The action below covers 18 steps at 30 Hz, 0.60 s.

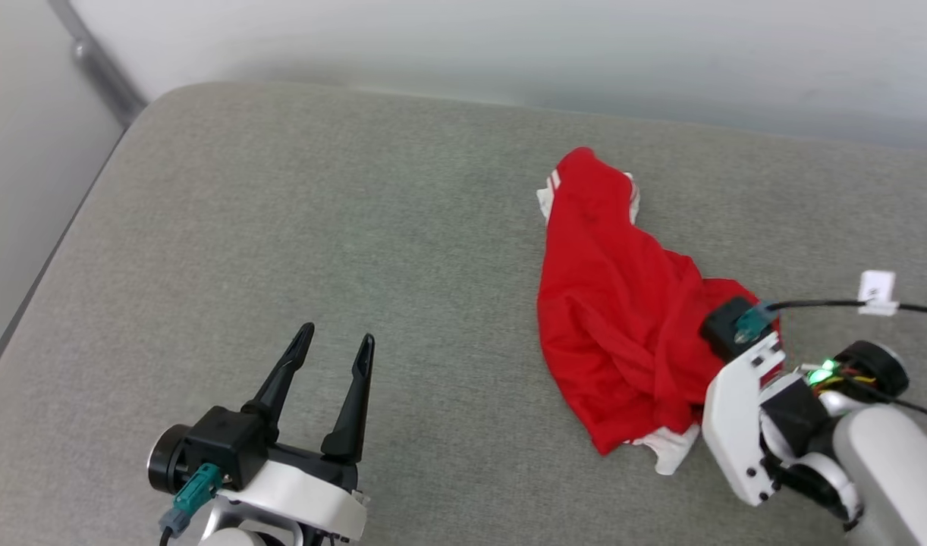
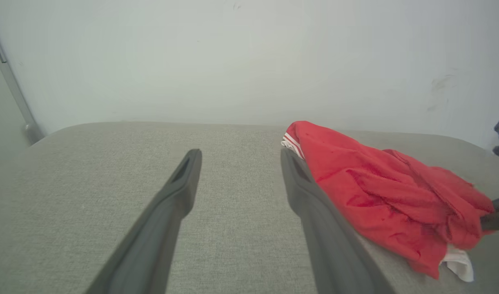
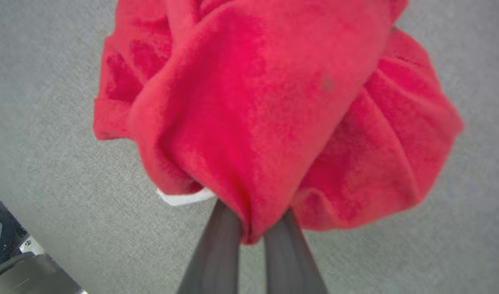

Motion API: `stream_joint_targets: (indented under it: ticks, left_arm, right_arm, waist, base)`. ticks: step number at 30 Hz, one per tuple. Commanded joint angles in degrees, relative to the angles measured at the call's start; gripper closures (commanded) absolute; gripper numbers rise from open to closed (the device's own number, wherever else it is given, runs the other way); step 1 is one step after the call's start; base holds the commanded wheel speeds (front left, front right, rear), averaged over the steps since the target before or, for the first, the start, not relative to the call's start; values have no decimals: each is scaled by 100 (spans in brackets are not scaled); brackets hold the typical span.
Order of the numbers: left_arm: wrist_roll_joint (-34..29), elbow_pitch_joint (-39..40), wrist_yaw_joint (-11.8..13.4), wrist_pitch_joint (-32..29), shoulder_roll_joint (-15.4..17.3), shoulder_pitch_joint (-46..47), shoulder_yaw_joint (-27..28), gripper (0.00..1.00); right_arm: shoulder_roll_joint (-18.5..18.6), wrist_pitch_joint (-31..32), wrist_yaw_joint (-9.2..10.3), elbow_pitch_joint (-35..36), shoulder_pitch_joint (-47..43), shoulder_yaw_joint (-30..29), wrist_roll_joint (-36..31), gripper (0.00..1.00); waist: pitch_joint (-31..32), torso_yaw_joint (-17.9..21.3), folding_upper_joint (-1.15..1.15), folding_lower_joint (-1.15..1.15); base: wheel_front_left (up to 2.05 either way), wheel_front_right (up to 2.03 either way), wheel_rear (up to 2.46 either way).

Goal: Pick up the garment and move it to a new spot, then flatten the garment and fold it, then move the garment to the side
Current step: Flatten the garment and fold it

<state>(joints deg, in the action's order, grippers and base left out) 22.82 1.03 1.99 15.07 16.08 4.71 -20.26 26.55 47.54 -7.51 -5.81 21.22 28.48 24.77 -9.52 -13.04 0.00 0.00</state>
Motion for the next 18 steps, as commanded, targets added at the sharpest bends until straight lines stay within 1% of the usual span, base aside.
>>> stream_joint_targets:
  ticks: [1,5,11,16,18]
  left_arm:
    - [-52,-21,-27,14,8,-81,12,0]
    - [-72,-42,-75,14,-7,-95,71,0]
    - [-125,-68,-126,14,-43,-135,87,0]
    - [-149,-78,-149,15,-47,-180,123,0]
    - [-150,-101,-181,15,-50,-177,114,0]
  right_arm:
    - [-41,-37,4,61,-36,-92,31,100]
    - [-91,-56,4,519,-381,-749,102,100]
    - [-167,163,4,1316,-1270,-2016,-246,100]
    - [-451,366,4,1724,-2277,-3088,-626,100]
    - [-610,359,4,1783,-2662,-3368,-824,100]
  waist:
    - [56,103,0,0]
    - [148,355,0,0]
    - [205,656,0,0]
    - [197,784,0,0]
    - [183,808,0,0]
  base:
    - [0,0,0]
    - [0,0,0]
    - [0,0,0]
    - [0,0,0]
    - [0,0,0]
